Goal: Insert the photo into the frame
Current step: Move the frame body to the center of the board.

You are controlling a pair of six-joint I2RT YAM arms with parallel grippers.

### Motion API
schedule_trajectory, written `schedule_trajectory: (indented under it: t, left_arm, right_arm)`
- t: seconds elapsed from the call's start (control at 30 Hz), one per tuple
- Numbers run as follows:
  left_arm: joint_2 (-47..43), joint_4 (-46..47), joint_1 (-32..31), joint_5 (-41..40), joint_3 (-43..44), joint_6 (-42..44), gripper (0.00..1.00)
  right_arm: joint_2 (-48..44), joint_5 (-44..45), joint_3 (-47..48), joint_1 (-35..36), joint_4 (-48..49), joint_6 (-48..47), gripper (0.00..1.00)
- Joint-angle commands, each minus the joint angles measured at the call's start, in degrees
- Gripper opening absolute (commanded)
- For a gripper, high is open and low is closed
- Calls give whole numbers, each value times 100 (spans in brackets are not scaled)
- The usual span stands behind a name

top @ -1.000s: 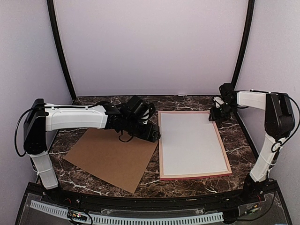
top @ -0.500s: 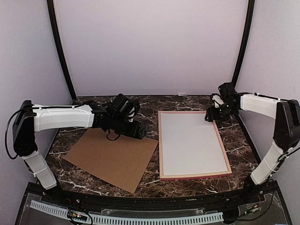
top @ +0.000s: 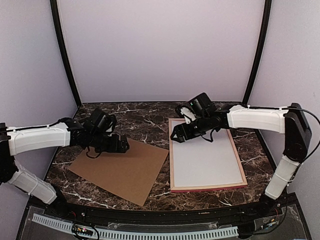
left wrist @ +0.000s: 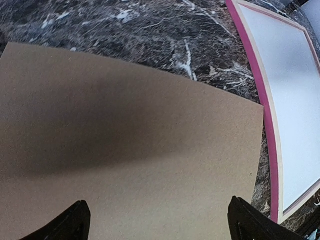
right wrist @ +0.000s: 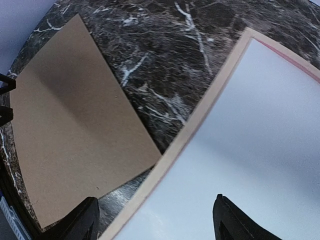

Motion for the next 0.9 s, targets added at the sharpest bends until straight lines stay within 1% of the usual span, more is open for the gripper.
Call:
schedule_trajectory:
  t: [0.0, 0.13, 0.27, 0.43, 0.6, 0.87]
  left_arm:
    - [-794, -32, 274, 330, -710, -770, 99]
    - [-1446, -5, 445, 394, -1270, -1183, 99]
    - [-1949, -207, 538, 330, -1608, -1580, 99]
    - [-2461, -274, 599, 359, -2016, -1903, 99]
    - [-2666, -379, 618, 431, -2240, -2127, 99]
    - [-2671, -645, 628, 382, -2339, -2326, 99]
  right_arm:
    - [773, -131, 699, 599, 321, 145, 80]
    - [1514, -248, 1352, 896, 265, 121, 80]
    - [2068, -285, 1795, 971, 109, 99, 81]
    - [2463, 109, 2093, 945, -141, 77, 81]
    - [2640, 171, 2045, 808, -104, 114, 80]
    - [2651, 325, 1738, 570, -64, 161, 80]
